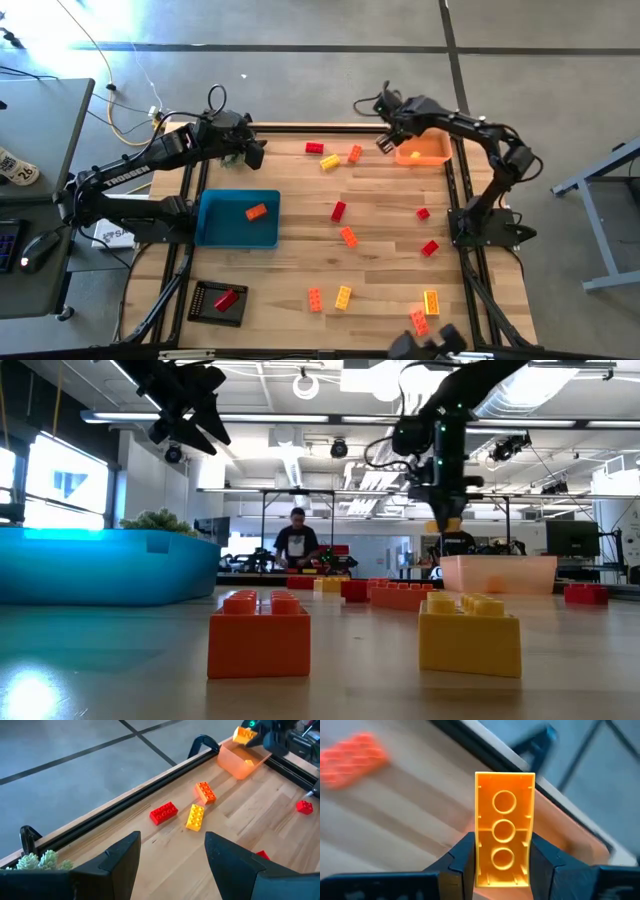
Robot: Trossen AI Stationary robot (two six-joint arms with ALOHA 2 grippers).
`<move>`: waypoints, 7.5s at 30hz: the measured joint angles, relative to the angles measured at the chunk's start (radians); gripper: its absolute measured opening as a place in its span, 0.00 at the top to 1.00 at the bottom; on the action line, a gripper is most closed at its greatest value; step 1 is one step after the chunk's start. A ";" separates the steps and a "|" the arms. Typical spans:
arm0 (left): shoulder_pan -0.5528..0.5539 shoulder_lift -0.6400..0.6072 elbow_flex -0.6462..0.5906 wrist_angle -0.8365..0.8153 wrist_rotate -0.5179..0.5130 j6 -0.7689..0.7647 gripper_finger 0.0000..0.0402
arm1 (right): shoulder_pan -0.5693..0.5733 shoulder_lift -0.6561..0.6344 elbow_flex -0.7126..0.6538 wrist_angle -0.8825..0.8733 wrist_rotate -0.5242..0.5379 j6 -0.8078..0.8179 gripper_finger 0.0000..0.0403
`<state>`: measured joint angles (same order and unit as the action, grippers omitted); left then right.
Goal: Sort & place blocks by color
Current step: Put the yellow game piece into the orange bin, then put the orange game piece into the blue bin
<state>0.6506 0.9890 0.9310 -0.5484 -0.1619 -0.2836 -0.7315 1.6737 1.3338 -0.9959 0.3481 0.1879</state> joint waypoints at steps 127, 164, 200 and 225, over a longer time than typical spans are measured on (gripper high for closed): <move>-0.808 0.343 0.000 0.438 0.485 0.921 0.47 | 0.642 -0.209 0.000 0.020 0.018 1.007 0.41; -0.886 0.820 0.236 0.244 0.512 1.066 0.47 | 0.682 -0.209 0.000 0.012 0.026 1.017 0.41; -0.898 0.952 0.237 0.361 0.460 1.133 0.47 | 0.682 -0.160 0.000 0.014 0.016 1.009 0.41; -0.893 1.027 0.238 0.389 0.416 1.124 0.47 | 0.682 -0.160 0.000 0.021 0.009 1.009 0.41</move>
<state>-0.2424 2.0163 1.1690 -0.1592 0.2540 0.8409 -0.0498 1.5135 1.3334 -0.9749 0.3576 1.1970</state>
